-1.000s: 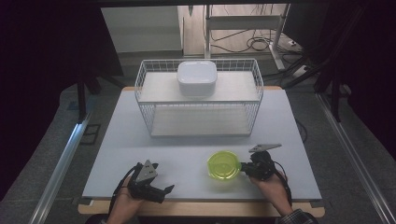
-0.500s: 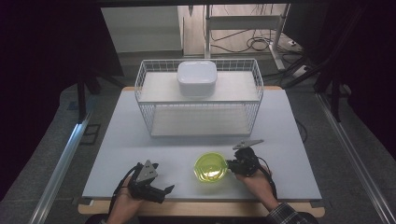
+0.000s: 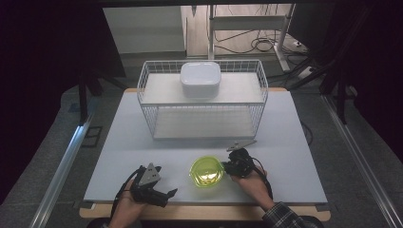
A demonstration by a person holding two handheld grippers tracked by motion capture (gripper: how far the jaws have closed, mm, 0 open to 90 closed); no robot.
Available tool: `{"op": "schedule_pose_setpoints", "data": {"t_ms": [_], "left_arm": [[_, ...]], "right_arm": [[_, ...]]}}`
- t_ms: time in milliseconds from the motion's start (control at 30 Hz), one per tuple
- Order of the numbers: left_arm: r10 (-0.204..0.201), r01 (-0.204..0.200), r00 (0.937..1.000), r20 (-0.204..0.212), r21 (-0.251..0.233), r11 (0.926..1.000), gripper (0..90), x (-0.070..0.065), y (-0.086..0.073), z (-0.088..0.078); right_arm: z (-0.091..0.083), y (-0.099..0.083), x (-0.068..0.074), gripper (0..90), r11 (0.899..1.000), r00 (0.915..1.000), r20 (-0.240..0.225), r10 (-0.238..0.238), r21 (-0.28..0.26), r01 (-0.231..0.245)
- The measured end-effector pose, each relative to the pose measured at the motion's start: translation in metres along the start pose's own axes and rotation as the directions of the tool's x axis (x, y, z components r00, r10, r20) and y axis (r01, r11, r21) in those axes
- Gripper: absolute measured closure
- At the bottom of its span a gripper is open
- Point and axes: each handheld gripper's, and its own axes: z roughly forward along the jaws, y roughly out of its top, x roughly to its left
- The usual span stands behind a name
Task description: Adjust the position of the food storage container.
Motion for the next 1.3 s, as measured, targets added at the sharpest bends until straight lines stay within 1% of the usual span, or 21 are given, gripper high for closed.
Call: {"op": "schedule_pose_setpoints", "data": {"t_ms": [233, 333, 400, 533, 633, 700, 767, 867, 967, 1133, 1300], "left_arm": [[0.004, -0.004, 1.0000, 0.001, 0.002, 1.0000, 3.2, -0.001, 0.000, 0.000], [0.001, -0.001, 1.0000, -0.001, 0.001, 1.0000, 3.2, -0.001, 0.000, 0.000], [-0.002, 0.002, 1.0000, 0.000, 0.003, 1.0000, 3.3, 0.000, 0.000, -0.001], [-0.010, 0.010, 0.9999, 0.003, 0.008, 0.9999, 3.7, 0.000, 0.001, -0.002], [-0.020, 0.020, 0.9998, 0.007, 0.009, 0.9998, 4.0, 0.000, 0.001, -0.003], [-0.021, 0.021, 0.9997, 0.007, 0.011, 0.9997, 4.2, 0.001, 0.001, -0.003], [-0.021, 0.021, 0.9998, 0.005, 0.012, 0.9997, 4.2, 0.001, 0.001, -0.003], [-0.019, 0.019, 0.9998, 0.003, 0.013, 0.9997, 4.2, 0.001, 0.001, -0.004], [-0.016, 0.016, 0.9999, -0.003, 0.001, 0.9999, 3.9, 0.001, 0.000, -0.004], [-0.006, 0.006, 1.0000, -0.008, -0.007, 1.0000, 3.3, 0.001, 0.000, -0.004], [-0.003, 0.003, 0.9999, -0.010, -0.009, 1.0000, 3.1, 0.001, 0.000, -0.004]], "right_arm": [[-0.012, -0.001, -0.008, 84.0, 1.000, 0.9975, 0.070, -0.011, -0.022, 0.013], [-0.018, -0.002, -0.011, 80.9, 0.999, 0.9945, 0.102, -0.025, -0.032, 0.028], [-0.023, -0.003, -0.011, 77.5, 0.999, 0.9921, 0.121, -0.032, -0.037, 0.037], [-0.033, -0.007, -0.011, 67.3, 0.997, 0.9861, 0.159, -0.048, -0.046, 0.056], [-0.038, -0.010, -0.013, 58.3, 0.997, 0.9831, 0.173, -0.060, -0.041, 0.068], [-0.041, -0.012, -0.015, 53.8, 0.997, 0.9832, 0.174, -0.054, -0.043, 0.062], [-0.044, -0.013, -0.016, 47.1, 0.997, 0.9843, 0.169, -0.050, -0.046, 0.058], [-0.047, -0.015, -0.017, 37.9, 0.996, 0.9840, 0.169, -0.056, -0.058, 0.067], [-0.049, -0.016, -0.017, 29.2, 0.995, 0.9847, 0.163, -0.061, -0.063, 0.072], [-0.048, -0.020, -0.017, 19.4, 0.996, 0.9857, 0.156, -0.064, -0.056, 0.074], [-0.050, -0.024, -0.017, 13.4, 0.996, 0.9892, 0.139, -0.046, -0.075, 0.057]]}}
